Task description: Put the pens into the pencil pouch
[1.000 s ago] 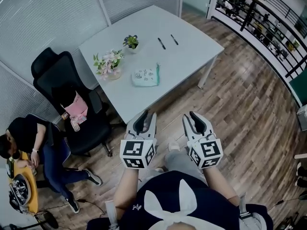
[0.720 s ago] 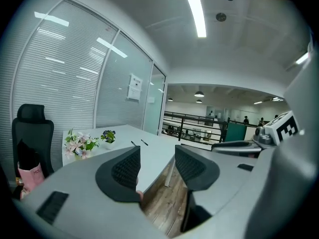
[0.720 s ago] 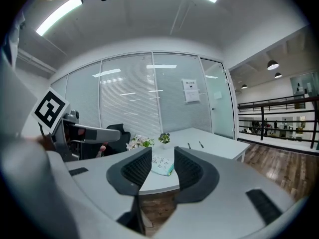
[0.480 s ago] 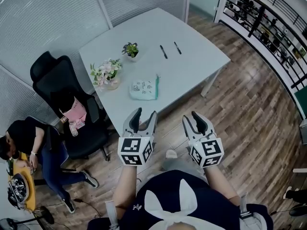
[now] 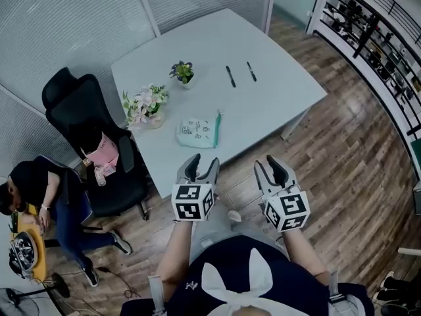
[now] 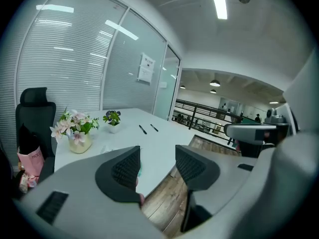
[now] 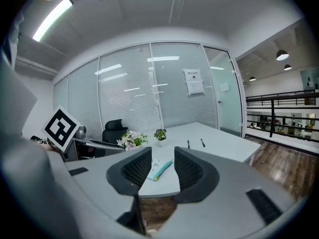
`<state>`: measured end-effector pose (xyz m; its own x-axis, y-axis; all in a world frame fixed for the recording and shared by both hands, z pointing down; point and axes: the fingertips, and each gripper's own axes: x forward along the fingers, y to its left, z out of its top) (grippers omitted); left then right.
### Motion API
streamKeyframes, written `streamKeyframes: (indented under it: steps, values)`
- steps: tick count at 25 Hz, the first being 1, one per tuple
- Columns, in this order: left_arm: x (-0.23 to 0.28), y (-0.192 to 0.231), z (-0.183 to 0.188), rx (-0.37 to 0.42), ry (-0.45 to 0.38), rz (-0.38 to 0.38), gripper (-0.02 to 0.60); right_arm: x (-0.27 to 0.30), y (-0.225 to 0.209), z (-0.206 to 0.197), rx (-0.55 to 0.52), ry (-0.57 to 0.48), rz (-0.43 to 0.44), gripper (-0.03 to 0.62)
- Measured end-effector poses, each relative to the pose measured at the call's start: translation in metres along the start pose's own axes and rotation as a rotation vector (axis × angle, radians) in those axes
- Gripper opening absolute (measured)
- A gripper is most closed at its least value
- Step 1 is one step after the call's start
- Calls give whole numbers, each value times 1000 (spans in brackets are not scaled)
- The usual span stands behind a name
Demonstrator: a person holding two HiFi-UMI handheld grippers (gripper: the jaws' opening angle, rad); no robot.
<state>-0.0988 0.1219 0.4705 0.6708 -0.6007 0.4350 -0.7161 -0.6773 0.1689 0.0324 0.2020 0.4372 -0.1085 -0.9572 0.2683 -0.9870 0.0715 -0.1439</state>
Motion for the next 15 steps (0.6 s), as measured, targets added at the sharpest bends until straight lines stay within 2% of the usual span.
streamKeyframes:
  steps: [9,15]
  values:
    - [78,12,-21,13,139,-1,212,47,-30,-14,12,78,5,130]
    - [137,35,-34,14,241,26,212,83,-49,-5,8,111,16,130]
